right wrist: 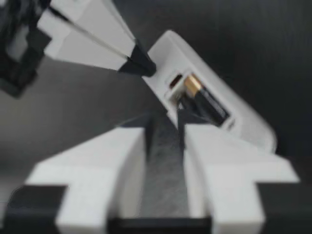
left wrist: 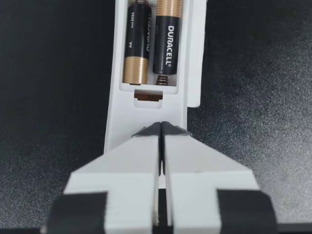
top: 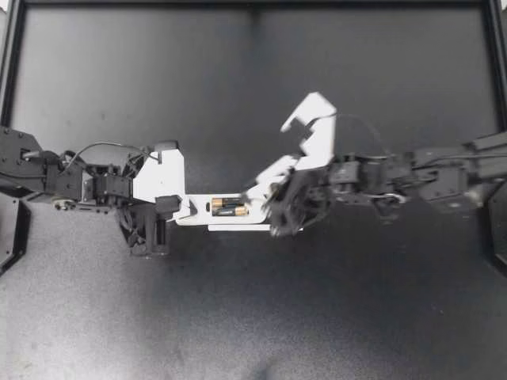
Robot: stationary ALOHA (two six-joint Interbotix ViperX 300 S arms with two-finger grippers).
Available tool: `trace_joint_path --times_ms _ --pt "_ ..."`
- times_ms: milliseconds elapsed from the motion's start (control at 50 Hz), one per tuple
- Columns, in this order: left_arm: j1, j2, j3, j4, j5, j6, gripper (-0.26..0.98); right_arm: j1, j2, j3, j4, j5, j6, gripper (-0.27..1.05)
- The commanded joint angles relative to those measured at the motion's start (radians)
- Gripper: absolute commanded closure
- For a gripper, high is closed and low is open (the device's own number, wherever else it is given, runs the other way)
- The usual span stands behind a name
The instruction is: Place the battery into the slot of the remote controller.
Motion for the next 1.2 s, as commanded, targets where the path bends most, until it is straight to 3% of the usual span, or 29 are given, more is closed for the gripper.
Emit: trace_joint_path --times_ms 0,180,340,1180 --pt "0.003 -0.012 -0.008 -0.003 0.002 -0.003 0.88 -0.003 -0.055 0.015 -0.005 -0.009 0.167 0.61" --pt "0.003 -0.009 -0.008 -0.005 0.002 -0.003 0.88 0.003 -0.051 0.026 -0.008 0.018 0.364 0.82" --pt "0.003 -0.006 -0.008 -0.008 0.002 -0.003 0.88 0.003 -0.014 0.012 -0.011 0.029 0.449 0.91" --pt "0.003 0.002 -0.003 -0.011 0.002 -0.003 0.88 0.012 0.095 -0.072 -0.034 0.074 0.453 0.92"
